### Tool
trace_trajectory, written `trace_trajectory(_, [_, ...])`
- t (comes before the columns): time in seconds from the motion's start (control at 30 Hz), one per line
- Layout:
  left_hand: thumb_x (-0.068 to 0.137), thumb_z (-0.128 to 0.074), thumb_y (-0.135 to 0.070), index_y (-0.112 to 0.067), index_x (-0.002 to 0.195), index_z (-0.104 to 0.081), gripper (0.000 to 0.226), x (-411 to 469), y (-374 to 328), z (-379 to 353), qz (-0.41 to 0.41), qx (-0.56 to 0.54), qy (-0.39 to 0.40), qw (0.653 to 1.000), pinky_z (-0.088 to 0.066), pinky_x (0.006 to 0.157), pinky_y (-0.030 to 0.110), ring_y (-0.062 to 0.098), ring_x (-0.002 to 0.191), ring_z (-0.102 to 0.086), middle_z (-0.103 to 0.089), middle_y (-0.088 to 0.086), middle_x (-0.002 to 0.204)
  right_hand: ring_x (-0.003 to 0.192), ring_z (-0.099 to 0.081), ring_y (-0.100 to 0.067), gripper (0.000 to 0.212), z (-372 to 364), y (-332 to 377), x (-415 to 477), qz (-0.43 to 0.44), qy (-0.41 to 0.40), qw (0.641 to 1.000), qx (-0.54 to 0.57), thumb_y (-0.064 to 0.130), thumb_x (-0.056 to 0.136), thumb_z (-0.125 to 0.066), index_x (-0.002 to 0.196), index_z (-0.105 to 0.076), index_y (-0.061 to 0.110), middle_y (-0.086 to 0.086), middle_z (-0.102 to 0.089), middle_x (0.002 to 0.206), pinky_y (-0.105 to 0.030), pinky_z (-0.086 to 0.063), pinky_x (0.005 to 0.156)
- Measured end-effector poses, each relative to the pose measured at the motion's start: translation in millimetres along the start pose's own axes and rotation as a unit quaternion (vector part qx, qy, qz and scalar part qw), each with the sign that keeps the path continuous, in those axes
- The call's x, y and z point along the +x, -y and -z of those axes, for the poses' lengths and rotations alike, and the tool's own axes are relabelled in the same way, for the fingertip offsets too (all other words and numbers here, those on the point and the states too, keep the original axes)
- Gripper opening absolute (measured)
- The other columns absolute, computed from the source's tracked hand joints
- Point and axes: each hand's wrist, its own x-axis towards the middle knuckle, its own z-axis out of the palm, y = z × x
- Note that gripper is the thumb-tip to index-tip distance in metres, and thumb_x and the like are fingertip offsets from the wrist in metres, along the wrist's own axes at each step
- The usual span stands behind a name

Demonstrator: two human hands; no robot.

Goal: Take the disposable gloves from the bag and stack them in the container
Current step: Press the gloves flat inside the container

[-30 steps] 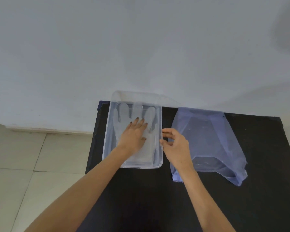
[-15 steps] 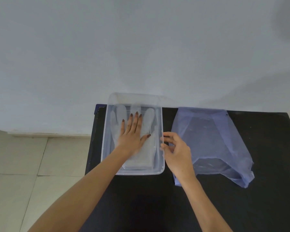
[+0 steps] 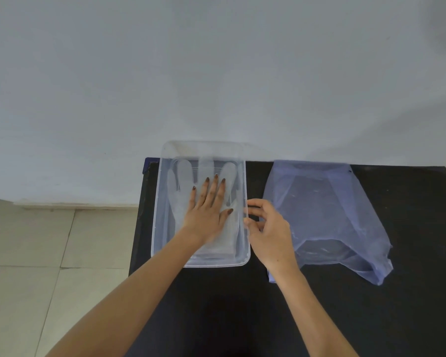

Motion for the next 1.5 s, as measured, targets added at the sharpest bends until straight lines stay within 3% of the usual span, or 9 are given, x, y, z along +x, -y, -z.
trace_trajectory(0.27, [0.094, -0.013, -0.058, -0.02, 0.145, 0.03, 0.077, 2, 17, 0, 0.11, -0.044, 0.005, 0.993, 0.007, 0.119, 0.05, 0.024, 0.143, 0.027, 0.032, 0.005, 0.156, 0.087, -0.061, 0.006, 0.029, -1, -2, 1, 0.002, -0.003, 1.0, -0.01, 0.016, 0.092, -0.061, 0.118, -0.058, 0.026, 0.02, -0.064, 0.103, -0.001, -0.045, 0.066])
trace_trajectory(0.63, [0.097, -0.015, -0.054, -0.019, 0.148, 0.025, 0.073, -40, -10, 31, 0.09, -0.037, 0.067, 0.993, 0.009, 0.118, 0.046, 0.024, 0.146, 0.021, 0.029, 0.005, 0.157, 0.092, -0.062, 0.007, 0.031, -1, -8, 1, 0.002, -0.004, 1.0, 0.023, 0.015, 0.091, -0.062, 0.118, -0.058, 0.028, 0.02, -0.065, 0.104, -0.004, -0.047, 0.071])
trace_trajectory(0.73, [0.101, -0.026, -0.042, -0.011, 0.153, -0.006, 0.064, -53, -8, 46, 0.079, 0.003, 0.085, 0.993, -0.017, 0.119, 0.045, 0.03, 0.148, -0.008, -0.003, 0.013, 0.161, 0.094, -0.063, 0.009, 0.031, 0, -9, 0, 0.006, -0.002, 0.999, 0.037, 0.015, 0.091, -0.061, 0.118, -0.058, 0.029, 0.02, -0.067, 0.104, -0.003, -0.049, 0.072])
trace_trajectory(0.8, [0.1, -0.037, -0.032, -0.008, 0.139, -0.039, 0.046, -52, -1, 57, 0.082, -0.012, 0.033, 0.996, -0.044, 0.099, 0.043, 0.033, 0.125, -0.048, -0.049, 0.017, 0.138, 0.095, -0.061, 0.012, 0.031, -1, -9, -1, 0.01, -0.001, 0.999, 0.036, 0.015, 0.092, -0.061, 0.118, -0.058, 0.03, 0.022, -0.066, 0.103, -0.002, -0.047, 0.072])
trace_trajectory(0.87, [0.098, -0.043, -0.025, -0.008, 0.117, -0.057, 0.029, -48, 7, 65, 0.083, -0.032, 0.038, 0.995, -0.051, 0.083, 0.042, 0.032, 0.102, -0.059, -0.064, 0.014, 0.112, 0.096, -0.061, 0.012, 0.031, -2, -10, -1, 0.013, -0.005, 0.999, 0.035, 0.015, 0.092, -0.06, 0.119, -0.057, 0.03, 0.021, -0.066, 0.103, -0.003, -0.048, 0.073])
trace_trajectory(1.03, [0.092, -0.046, -0.014, -0.014, 0.114, -0.063, 0.027, -39, 20, 70, 0.077, -0.016, 0.247, 0.966, -0.048, 0.092, 0.038, 0.031, 0.106, -0.059, -0.062, 0.011, 0.119, 0.095, -0.064, 0.003, 0.032, -4, -12, 0, 0.009, -0.005, 1.0, 0.029, 0.016, 0.092, -0.059, 0.122, -0.056, 0.028, 0.016, -0.066, 0.108, -0.015, -0.052, 0.079])
trace_trajectory(1.17, [0.089, -0.049, -0.011, -0.017, 0.11, -0.065, 0.027, -34, 22, 71, 0.061, -0.03, 0.248, 0.966, -0.048, 0.094, 0.04, 0.031, 0.106, -0.06, -0.062, 0.01, 0.12, 0.095, -0.063, 0.004, 0.031, -3, -14, 1, 0.009, 0.002, 1.0, 0.025, 0.017, 0.093, -0.059, 0.121, -0.055, 0.03, 0.017, -0.066, 0.108, -0.008, -0.048, 0.073])
trace_trajectory(1.37, [0.08, -0.063, -0.008, -0.022, 0.081, -0.064, 0.014, -36, 15, 69, 0.018, -0.005, 0.264, 0.964, -0.049, 0.074, 0.032, 0.026, 0.086, -0.063, -0.066, 0.004, 0.098, 0.099, -0.064, -0.002, 0.032, -4, -15, 2, 0.009, -0.002, 1.0, 0.03, 0.017, 0.093, -0.059, 0.123, -0.056, 0.028, 0.013, -0.067, 0.111, -0.017, -0.053, 0.083])
trace_trajectory(1.5, [0.082, -0.062, -0.009, -0.024, 0.086, -0.068, 0.016, -39, 19, 62, 0.016, -0.019, 0.282, 0.959, -0.045, 0.074, 0.028, 0.024, 0.089, -0.063, -0.064, -0.001, 0.094, 0.099, -0.064, -0.003, 0.033, -4, -15, 2, 0.019, -0.003, 1.0, 0.024, 0.018, 0.093, -0.059, 0.124, -0.055, 0.026, 0.013, -0.066, 0.113, -0.017, -0.054, 0.083])
